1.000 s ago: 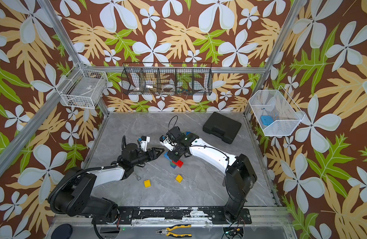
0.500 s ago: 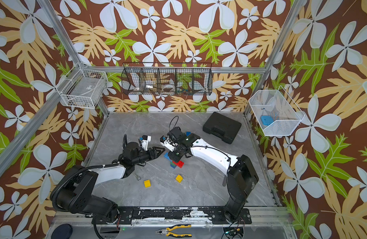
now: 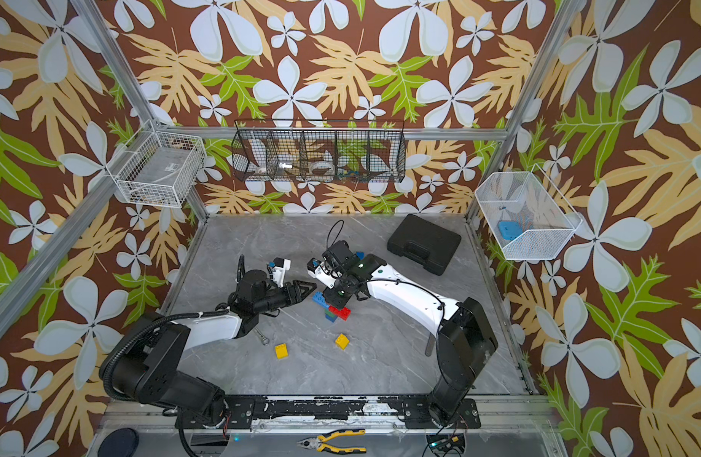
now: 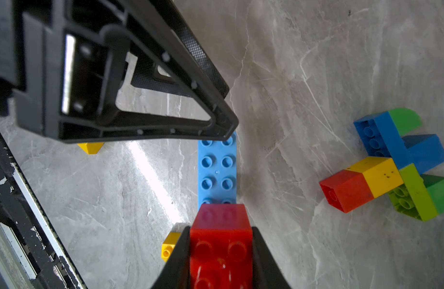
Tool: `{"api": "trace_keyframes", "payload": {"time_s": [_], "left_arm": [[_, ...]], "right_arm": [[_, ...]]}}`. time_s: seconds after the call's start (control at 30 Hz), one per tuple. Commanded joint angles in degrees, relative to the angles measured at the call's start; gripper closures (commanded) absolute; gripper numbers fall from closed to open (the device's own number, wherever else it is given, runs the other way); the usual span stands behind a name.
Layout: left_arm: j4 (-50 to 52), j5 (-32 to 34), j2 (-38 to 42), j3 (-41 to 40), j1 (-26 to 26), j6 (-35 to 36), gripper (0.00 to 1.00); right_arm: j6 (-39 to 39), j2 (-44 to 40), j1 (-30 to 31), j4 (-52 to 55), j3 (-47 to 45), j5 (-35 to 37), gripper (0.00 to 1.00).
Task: Assemble a fork with lego
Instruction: Assemble the lego brick with the lego brick.
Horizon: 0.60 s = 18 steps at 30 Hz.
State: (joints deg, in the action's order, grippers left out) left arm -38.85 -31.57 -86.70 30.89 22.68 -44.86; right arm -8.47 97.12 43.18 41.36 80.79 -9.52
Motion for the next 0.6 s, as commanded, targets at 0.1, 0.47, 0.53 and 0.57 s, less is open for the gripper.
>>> {"api": "trace_keyframes", "payload": {"time_s": [0.1,0.47,0.53,0.57], "left_arm": [[-0.88,-0.95,-0.4,0.84,0.26,0.39,0.44],[-0.96,-1.12,-1.28,1.1,0.7,0.56,0.48],[-0.97,-1.12,-1.39,1.1,0.83,0.45,0.48],[-1.05,-1.12,-1.43,1.14,0.8,0.43,0.49]], "right_arm": [[-1.02,1.2,-0.02,-0.14,-0.18,-2.08,1.0],[-1.11,1.65,-0.01,1.0,-1.26,-2.24,1.0],[-1.26,1.91,-0.12,1.49,-1.27,-2.3,1.0],[-1.44,2.09,-0.12,1.79,-1.17,-2.42,1.0]]}}
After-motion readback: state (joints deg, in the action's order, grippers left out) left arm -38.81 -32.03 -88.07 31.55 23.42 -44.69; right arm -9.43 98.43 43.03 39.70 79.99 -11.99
